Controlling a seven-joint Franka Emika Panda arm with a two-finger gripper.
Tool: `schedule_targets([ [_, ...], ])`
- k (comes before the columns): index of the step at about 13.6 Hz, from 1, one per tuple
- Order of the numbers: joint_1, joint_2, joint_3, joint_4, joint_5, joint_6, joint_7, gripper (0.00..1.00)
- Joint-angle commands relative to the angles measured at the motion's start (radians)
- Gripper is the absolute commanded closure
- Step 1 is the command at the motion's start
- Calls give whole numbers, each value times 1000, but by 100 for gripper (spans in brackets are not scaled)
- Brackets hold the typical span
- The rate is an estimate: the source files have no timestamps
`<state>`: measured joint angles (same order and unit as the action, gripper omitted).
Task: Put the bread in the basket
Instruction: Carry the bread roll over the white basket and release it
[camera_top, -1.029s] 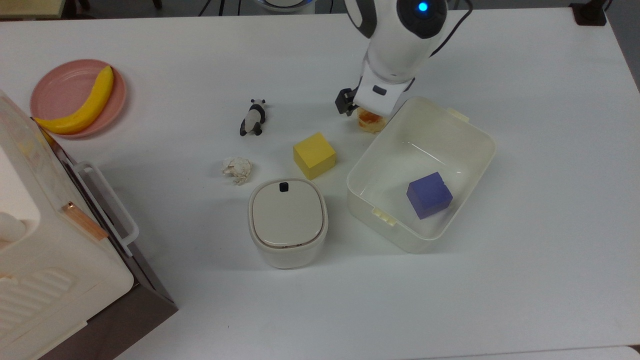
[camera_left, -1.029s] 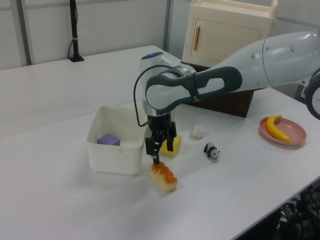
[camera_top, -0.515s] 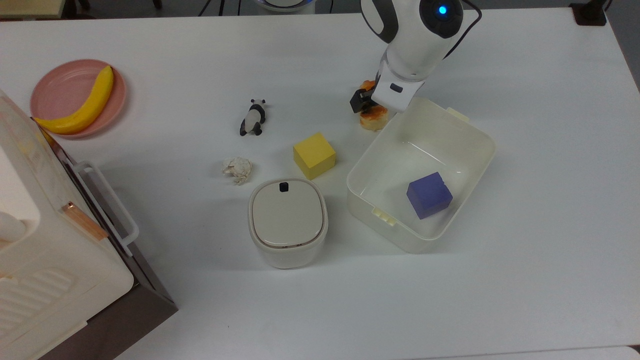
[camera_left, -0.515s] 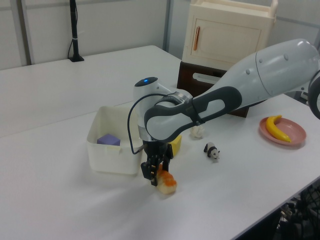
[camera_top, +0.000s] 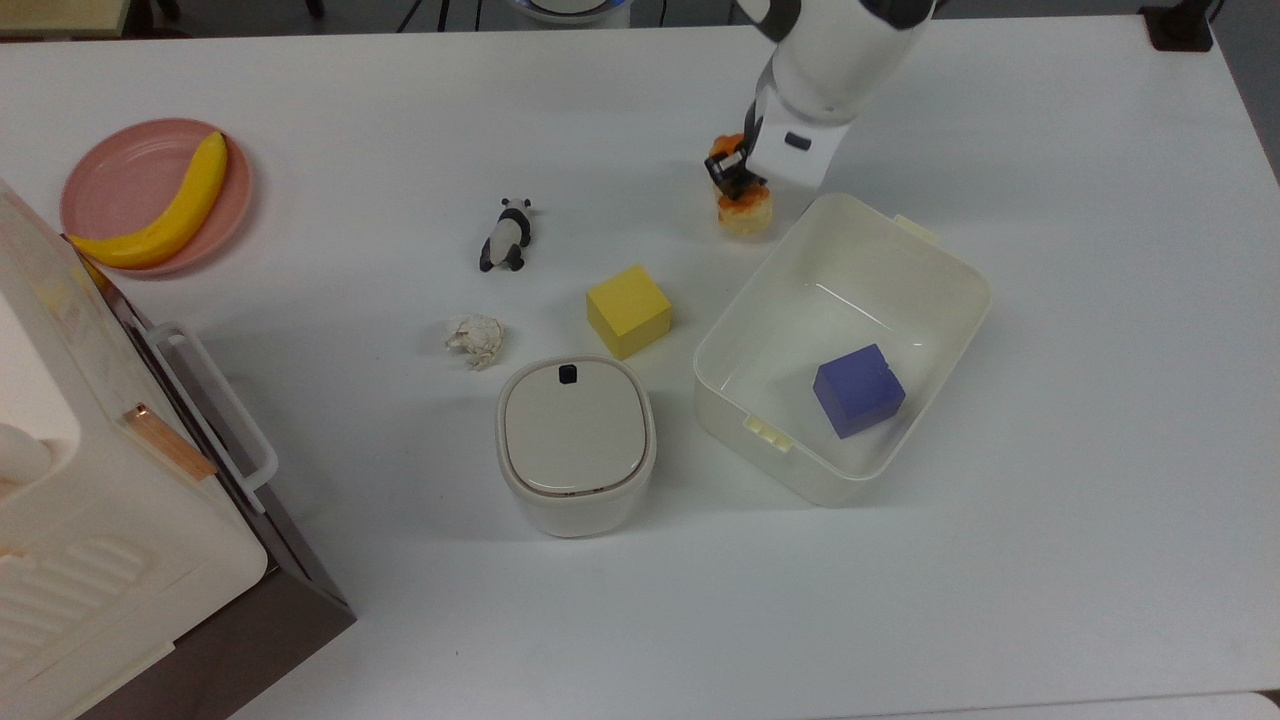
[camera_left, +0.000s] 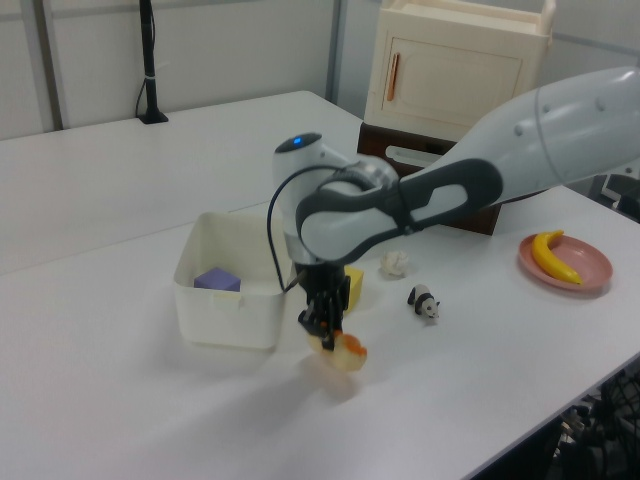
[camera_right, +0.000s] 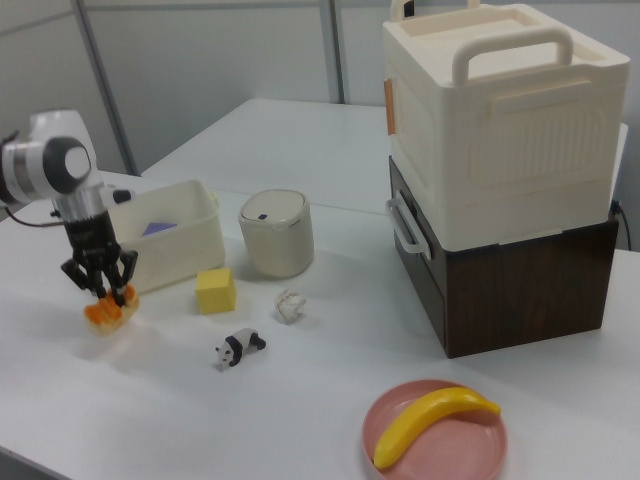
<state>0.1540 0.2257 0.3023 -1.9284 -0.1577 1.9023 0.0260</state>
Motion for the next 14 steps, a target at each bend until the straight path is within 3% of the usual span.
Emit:
schedule_targets([
  [1, -20, -57, 3, 145, 128, -142, -51, 74],
  [4, -59, -20, -5, 300, 193, -149, -2, 74],
  [6, -80, 21, -18, 389, 193, -137, 96, 73],
  [9, -96, 108, -41, 465, 182, 25, 260, 66],
  [11, -93, 164, -43, 465, 147, 127, 377, 40],
  [12, -88, 190, -43, 467, 123, 130, 450, 16],
  [13, -70, 202, -40, 468, 103, 130, 503, 0],
  [14, -61, 202, -40, 467, 99, 129, 520, 0],
])
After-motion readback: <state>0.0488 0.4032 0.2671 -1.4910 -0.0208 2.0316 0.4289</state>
